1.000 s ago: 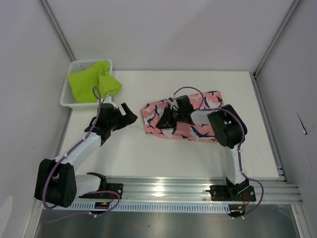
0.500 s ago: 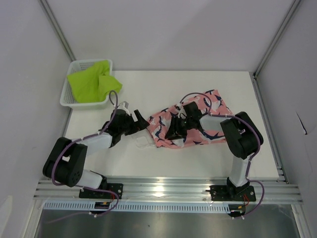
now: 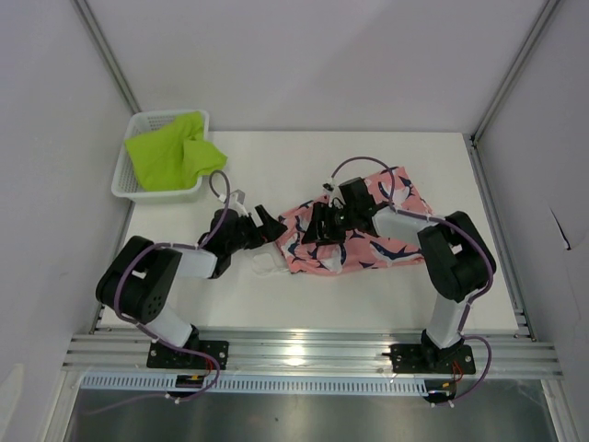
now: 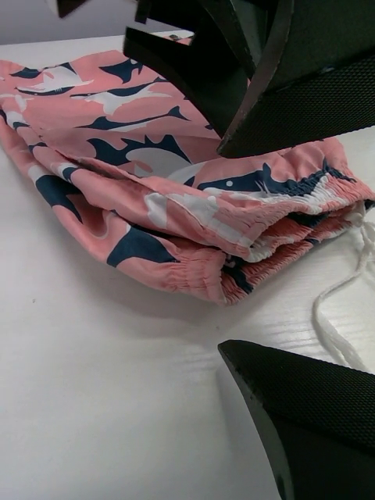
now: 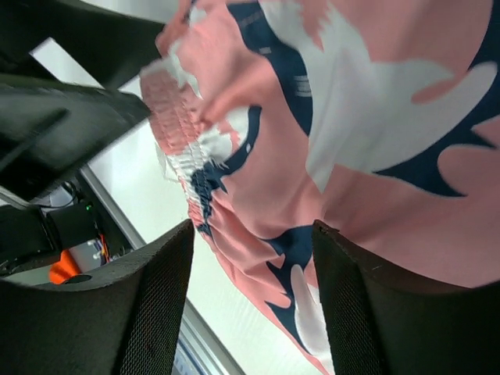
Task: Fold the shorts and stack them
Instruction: Fold the shorts
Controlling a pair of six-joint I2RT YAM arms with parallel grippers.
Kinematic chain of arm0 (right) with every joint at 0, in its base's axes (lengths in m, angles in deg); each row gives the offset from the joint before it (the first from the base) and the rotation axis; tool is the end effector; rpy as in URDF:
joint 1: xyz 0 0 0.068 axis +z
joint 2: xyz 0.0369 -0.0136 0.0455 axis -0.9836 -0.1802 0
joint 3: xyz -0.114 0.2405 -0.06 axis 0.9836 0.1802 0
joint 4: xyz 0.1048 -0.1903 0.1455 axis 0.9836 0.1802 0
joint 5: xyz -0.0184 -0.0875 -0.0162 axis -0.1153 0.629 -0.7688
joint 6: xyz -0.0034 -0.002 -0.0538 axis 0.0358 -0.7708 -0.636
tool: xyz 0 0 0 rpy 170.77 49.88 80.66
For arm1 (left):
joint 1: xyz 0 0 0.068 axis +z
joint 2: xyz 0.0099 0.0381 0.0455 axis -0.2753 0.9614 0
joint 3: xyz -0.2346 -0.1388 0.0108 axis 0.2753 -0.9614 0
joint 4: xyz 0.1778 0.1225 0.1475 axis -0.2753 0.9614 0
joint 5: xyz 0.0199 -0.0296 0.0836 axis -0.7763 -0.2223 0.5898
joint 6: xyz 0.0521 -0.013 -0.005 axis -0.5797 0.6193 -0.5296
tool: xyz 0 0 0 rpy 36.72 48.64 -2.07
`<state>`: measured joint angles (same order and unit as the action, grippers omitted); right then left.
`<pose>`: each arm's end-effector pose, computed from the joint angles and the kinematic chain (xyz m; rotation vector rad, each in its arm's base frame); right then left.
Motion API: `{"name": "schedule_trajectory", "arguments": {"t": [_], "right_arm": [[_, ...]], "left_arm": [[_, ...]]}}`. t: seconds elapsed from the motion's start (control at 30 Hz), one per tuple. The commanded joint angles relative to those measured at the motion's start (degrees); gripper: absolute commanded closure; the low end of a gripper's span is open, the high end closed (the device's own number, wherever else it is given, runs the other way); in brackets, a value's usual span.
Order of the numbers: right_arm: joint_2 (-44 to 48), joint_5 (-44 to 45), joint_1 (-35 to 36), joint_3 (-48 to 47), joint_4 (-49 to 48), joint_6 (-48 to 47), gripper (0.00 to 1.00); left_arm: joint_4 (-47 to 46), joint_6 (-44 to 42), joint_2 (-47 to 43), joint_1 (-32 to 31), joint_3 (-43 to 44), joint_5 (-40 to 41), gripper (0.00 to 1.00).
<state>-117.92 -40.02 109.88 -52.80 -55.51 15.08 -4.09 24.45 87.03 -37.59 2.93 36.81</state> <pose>0.3125 0.2054 0.1645 -0.3481 2.5585 1.1479 0.2599 -0.1111 0.1410 -0.2500 2.1277 -0.9017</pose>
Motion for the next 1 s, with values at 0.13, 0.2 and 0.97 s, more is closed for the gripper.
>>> {"name": "schedule_trajectory", "arguments": {"t": [0.13,0.2,0.97], "right_arm": [[-3.6,5.8,-2.0,-5.5,-2.6,-2.0,0.4],[-5.5,6.9,-2.8,-5.7,-5.0,-0.6,0.44],[-20.9,2.2,-5.3,-9.6,-9.7,5.0,0.73]], "left_arm": [[-6.0,0.8,5.9,-1.8,4.5,0.6,0.01],[-7.7,1.0,7.7,-2.3,4.5,1.0,0.01],[-22.6,1.5,18.9,-5.5,5.8,0.8,0.45]]}}
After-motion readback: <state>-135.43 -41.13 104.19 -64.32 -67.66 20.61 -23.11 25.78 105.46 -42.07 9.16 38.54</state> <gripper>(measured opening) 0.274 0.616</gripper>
